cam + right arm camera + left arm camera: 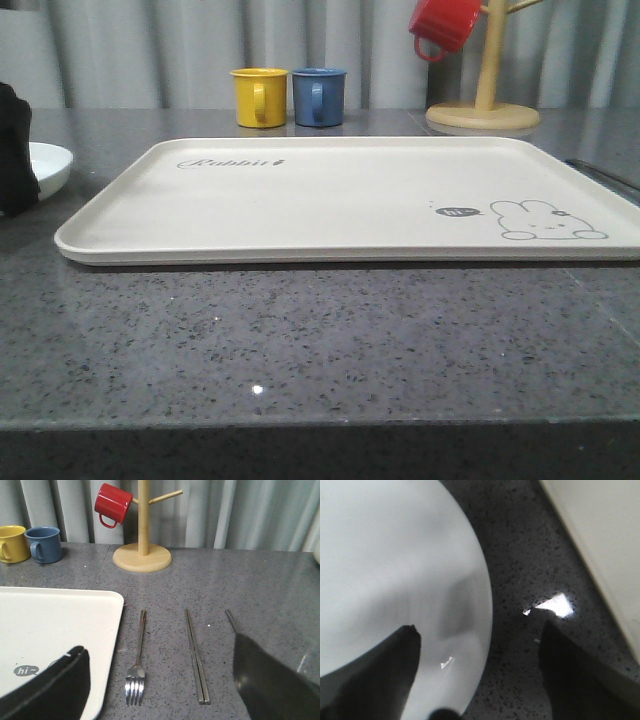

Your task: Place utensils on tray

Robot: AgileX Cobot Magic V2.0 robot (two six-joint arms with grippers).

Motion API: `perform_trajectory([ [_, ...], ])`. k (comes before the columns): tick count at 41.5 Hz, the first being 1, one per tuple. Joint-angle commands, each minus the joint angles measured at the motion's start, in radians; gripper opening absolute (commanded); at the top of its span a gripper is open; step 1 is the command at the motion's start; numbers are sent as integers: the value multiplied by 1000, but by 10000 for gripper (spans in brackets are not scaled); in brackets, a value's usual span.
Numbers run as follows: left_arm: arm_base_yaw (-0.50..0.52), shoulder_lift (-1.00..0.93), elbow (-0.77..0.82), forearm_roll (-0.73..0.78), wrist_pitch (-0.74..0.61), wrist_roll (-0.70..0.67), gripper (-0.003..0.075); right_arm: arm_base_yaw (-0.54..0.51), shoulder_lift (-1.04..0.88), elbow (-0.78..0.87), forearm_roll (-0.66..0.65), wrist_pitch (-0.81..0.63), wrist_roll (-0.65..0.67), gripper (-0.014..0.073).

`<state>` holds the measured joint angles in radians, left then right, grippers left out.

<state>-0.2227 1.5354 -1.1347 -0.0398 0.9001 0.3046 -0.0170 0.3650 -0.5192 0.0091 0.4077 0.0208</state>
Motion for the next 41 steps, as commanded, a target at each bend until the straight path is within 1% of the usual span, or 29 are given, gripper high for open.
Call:
perform_trajectory([
  [1, -6, -6, -34, -2, -27, 0, 354, 1, 14, -33, 0, -83, -10, 607],
  [8, -6, 14, -34, -2, -21, 0, 260, 1, 14, -33, 0, -83, -10, 607],
  [11, -6, 14, -34, -2, -15, 0, 191, 1, 14, -33, 0, -83, -10, 607],
  [17, -6, 14, -36, 14, -11, 0, -14, 1, 14, -33, 0, -83, -10, 607],
  [22, -6, 7, -50, 20, -5, 0, -19, 1, 14, -33, 0, -83, -10, 607],
  [25, -8, 2, -82, 20, 21, 0, -19, 1, 14, -33, 0, -83, -10, 607],
  [30, -45, -20, -150, 53, 52, -5, -18, 1, 14, -33, 0, -83, -10, 607],
  [36, -146, -34, -249, 80, 58, -14, -18, 1, 14, -33, 0, -83, -10, 607],
  [41, -270, -34, -320, 114, 55, -29, -19, 1, 14, -33, 0, -83, -10, 607],
])
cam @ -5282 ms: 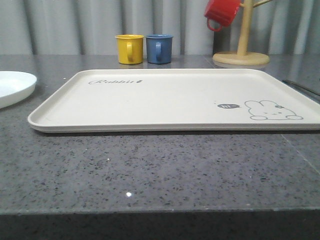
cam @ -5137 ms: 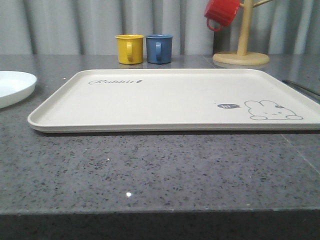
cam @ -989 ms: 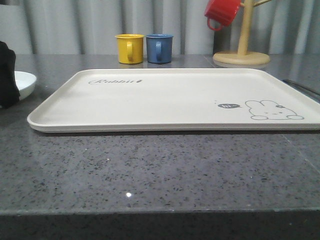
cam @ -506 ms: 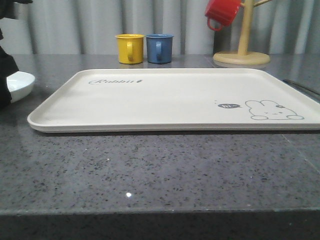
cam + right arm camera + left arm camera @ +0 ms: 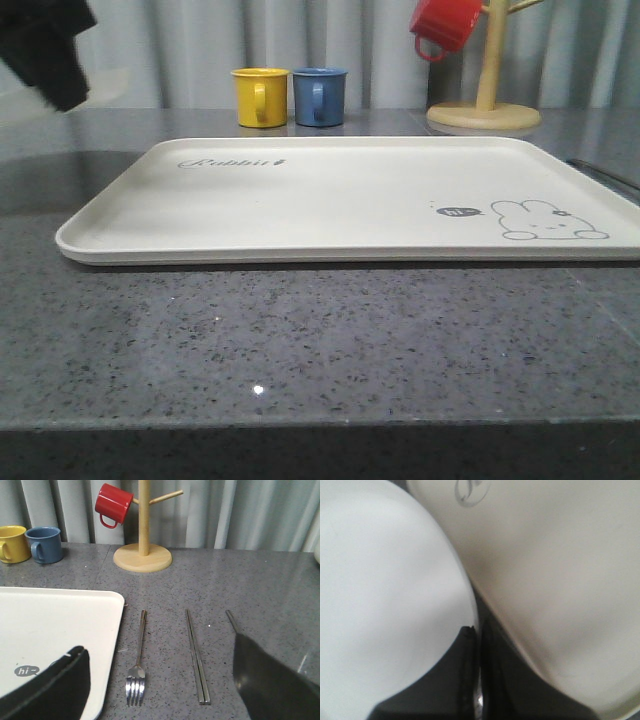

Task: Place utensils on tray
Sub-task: 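Lift the plate with the left gripper and set it on the tray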

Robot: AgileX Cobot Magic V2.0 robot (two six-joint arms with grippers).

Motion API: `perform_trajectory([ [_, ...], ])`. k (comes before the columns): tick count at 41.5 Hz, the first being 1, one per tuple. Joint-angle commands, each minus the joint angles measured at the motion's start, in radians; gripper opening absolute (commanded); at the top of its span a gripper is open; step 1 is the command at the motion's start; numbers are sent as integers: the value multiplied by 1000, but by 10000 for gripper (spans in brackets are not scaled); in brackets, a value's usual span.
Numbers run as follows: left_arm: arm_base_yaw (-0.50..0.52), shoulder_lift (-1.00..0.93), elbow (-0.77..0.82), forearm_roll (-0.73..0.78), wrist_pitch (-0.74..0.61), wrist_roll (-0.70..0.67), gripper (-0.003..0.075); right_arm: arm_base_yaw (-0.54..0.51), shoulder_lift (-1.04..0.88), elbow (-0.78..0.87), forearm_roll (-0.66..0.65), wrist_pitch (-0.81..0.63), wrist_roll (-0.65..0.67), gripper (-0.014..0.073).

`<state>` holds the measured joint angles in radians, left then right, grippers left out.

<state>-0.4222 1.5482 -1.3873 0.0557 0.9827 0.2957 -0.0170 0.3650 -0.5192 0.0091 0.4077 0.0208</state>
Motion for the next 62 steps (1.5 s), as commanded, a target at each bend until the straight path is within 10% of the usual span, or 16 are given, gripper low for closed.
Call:
perform_trajectory([
  [1, -102, -47, -76, 26, -30, -23, -19, 1, 14, -33, 0, -83, -10, 607],
  [15, -360, 43, -114, 38, -98, -46, -19, 1, 14, -33, 0, -83, -10, 607],
  [35, -369, 185, -114, -2, -58, -46, -13, 1, 14, -33, 0, -83, -10, 607],
  [50, -366, 164, -216, -15, 38, -78, 382, 1, 14, -33, 0, -83, -10, 607],
  [62, -254, 10, -238, -27, 29, -118, 223, 1, 14, -33, 0, -83, -10, 607],
])
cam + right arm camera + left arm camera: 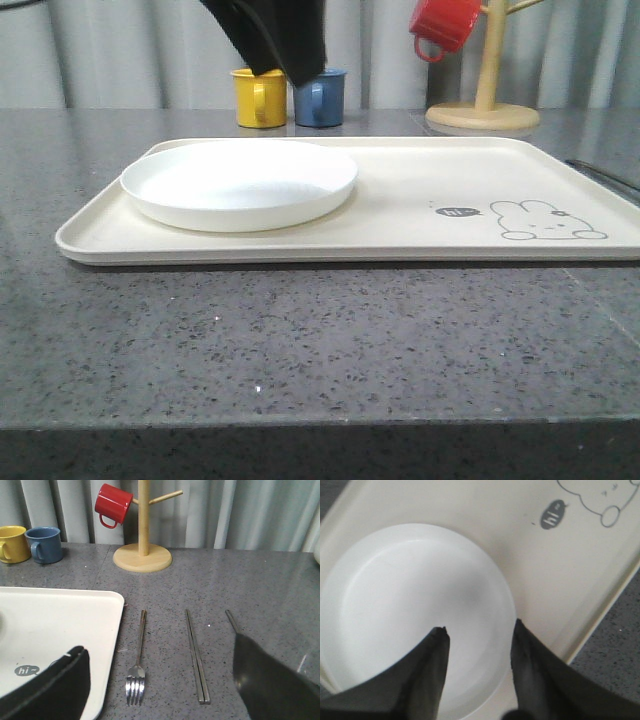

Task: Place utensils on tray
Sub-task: 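Lift the plate with the left gripper and set it on the tray, then release the plate and withdraw the left gripper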

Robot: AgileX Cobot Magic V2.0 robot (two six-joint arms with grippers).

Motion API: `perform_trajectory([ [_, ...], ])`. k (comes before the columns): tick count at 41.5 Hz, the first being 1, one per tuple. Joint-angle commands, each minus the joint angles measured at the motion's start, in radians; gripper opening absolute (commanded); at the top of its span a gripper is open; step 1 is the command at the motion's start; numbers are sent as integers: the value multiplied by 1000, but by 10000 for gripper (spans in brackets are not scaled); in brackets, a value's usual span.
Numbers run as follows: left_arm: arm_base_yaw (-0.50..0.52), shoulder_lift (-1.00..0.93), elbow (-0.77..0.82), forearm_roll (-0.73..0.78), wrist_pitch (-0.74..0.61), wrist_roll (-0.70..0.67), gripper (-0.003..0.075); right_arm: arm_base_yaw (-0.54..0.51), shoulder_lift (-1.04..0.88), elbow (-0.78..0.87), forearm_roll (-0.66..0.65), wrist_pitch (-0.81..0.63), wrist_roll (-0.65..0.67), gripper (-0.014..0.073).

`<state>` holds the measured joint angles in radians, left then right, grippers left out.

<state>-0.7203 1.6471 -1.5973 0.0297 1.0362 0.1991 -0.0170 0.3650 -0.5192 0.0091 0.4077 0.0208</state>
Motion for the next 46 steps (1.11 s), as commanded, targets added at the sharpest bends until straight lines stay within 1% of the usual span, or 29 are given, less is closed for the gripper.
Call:
perform_trajectory([
  [1, 66, -106, -22, -3, -24, -24, 205, 1, 14, -33, 0, -83, -10, 607],
  [4, 127, -151, 5, -16, -24, -24, 134, 1, 14, -33, 0, -83, -10, 607],
  [9, 241, -240, 82, -37, -39, -24, -22, 1, 14, -33, 0, -83, -10, 607],
  [14, 347, -339, 212, -65, -102, -28, -19, 1, 14, -33, 0, -83, -10, 607],
  [19, 452, -456, 353, -120, -194, -28, -19, 1, 14, -33, 0, -83, -10, 607],
  [25, 531, -597, 517, -140, -298, -28, -19, 1, 14, -33, 0, -83, -10, 607],
  [30, 563, -721, 659, -156, -383, -28, -19, 1, 14, -33, 0, -83, -10, 607],
  [39, 563, -977, 916, -160, -595, -28, -19, 1, 14, -33, 0, -83, -10, 607],
  [46, 563, -1203, 1078, -174, -733, -28, -19, 1, 14, -33, 0, -83, -10, 607],
])
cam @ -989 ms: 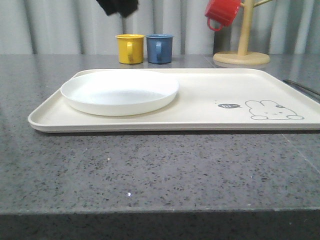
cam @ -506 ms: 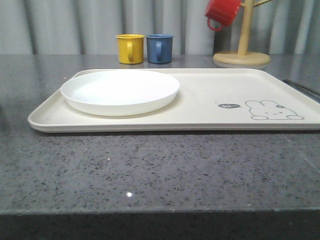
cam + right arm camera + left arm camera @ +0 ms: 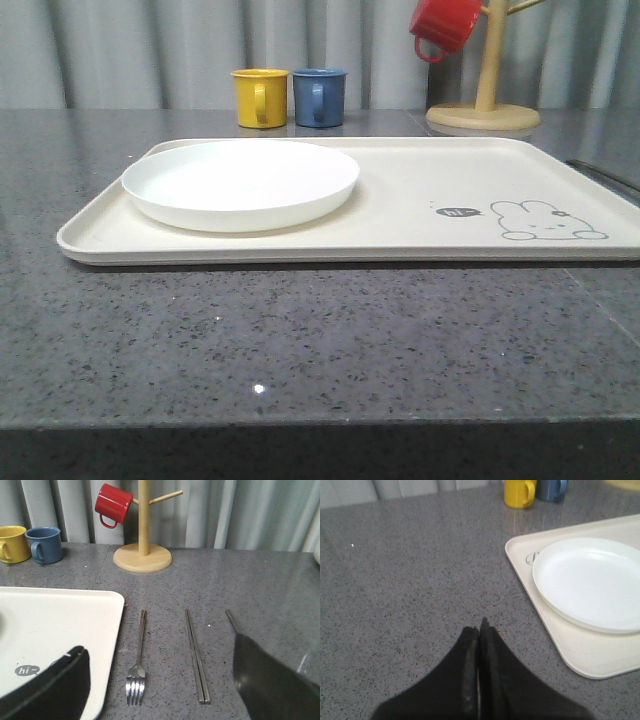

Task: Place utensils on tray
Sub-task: 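Release the plate and withdraw the left gripper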

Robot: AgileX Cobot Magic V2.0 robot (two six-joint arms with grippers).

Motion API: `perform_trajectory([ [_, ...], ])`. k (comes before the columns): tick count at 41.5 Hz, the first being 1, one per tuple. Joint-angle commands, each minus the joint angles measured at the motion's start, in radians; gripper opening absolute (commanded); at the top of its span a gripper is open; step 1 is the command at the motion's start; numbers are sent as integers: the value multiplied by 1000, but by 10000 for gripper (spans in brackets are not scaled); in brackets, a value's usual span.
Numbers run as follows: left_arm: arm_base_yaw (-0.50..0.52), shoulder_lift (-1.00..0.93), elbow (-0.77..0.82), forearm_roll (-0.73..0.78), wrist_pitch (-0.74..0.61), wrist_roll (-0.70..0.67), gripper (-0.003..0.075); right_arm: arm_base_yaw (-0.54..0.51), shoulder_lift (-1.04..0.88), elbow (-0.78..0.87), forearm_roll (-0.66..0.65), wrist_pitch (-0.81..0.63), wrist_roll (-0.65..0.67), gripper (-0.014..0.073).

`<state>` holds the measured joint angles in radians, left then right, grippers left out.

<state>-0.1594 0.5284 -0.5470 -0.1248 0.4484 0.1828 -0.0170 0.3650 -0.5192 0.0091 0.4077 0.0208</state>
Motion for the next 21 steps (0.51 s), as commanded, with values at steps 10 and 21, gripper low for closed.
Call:
perform_trajectory([
  [10, 3, -281, 121, -20, -204, -11, -19, 1, 14, -33, 0, -83, -10, 607],
  [21, 3, -294, 130, -20, -196, -11, -19, 1, 14, -33, 0, -88, -10, 607],
])
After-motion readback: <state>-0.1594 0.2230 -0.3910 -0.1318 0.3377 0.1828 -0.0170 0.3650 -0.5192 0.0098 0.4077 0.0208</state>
